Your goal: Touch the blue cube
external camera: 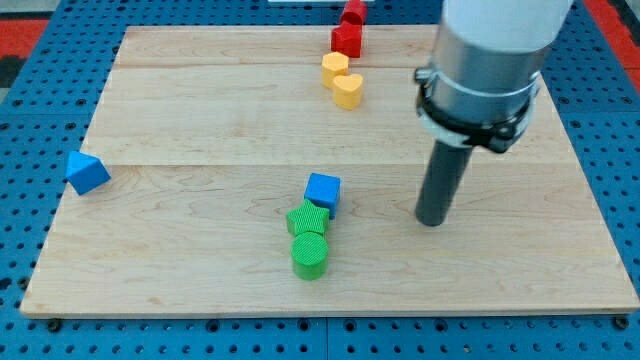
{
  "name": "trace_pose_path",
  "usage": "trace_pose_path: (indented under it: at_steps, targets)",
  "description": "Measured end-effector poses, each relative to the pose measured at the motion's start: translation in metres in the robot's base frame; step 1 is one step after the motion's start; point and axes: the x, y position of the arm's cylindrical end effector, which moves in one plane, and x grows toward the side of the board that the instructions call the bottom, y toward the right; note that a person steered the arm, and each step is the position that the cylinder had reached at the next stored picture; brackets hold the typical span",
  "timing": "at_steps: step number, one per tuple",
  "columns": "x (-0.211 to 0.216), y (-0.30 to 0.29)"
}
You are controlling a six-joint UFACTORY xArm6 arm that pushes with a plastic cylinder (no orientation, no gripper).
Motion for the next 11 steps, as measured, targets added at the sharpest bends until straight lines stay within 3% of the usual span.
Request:
trace_pose_path:
  at_steps: [4, 11]
  targets:
    - [-0.018, -0.075]
    - [-0.043, -0.081]
